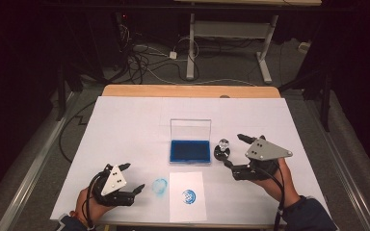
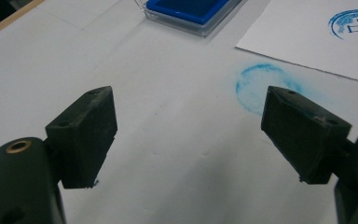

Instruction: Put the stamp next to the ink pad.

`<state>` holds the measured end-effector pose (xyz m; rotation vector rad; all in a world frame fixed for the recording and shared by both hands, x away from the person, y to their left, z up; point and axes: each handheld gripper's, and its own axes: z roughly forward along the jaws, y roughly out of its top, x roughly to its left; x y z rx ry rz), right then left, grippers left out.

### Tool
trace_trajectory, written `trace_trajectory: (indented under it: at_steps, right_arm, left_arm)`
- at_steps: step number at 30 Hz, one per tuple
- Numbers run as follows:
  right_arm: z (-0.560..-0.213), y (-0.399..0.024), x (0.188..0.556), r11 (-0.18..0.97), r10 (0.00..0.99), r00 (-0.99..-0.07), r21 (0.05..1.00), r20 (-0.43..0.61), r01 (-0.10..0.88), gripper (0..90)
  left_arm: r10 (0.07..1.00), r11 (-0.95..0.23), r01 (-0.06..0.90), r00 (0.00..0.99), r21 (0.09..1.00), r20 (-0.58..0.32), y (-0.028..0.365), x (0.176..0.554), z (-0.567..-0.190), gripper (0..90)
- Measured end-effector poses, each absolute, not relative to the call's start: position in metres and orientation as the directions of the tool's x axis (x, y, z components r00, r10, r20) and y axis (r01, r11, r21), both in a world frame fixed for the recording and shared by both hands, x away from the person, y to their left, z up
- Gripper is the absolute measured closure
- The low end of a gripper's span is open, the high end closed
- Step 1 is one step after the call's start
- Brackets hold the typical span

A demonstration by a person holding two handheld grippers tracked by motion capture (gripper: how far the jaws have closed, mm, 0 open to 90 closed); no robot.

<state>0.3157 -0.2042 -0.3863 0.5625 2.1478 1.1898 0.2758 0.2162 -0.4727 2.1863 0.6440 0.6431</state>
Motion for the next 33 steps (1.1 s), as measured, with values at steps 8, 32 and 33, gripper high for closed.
trace_trajectory:
  at_steps: [8, 32, 33]
  right_arm:
    - [-0.389, -0.211, 0.309, 0.503, 0.614, -0.725, 0.863, -0.312, 0.054, 15.6]
    - [-0.405, -0.233, 0.291, 0.510, 0.620, -0.712, 0.859, -0.328, 0.048, 15.5]
    - [-0.406, -0.234, 0.291, 0.505, 0.622, -0.713, 0.862, -0.324, 0.049, 15.5]
  left_arm:
    - [0.616, -0.591, 0.241, 0.751, 0.770, 0.238, 0.215, 0.276, -0.473, 17.8]
    - [0.616, -0.593, 0.240, 0.750, 0.769, 0.241, 0.214, 0.276, -0.473, 17.8]
    - [0.616, -0.594, 0.239, 0.750, 0.768, 0.242, 0.214, 0.276, -0.473, 17.8]
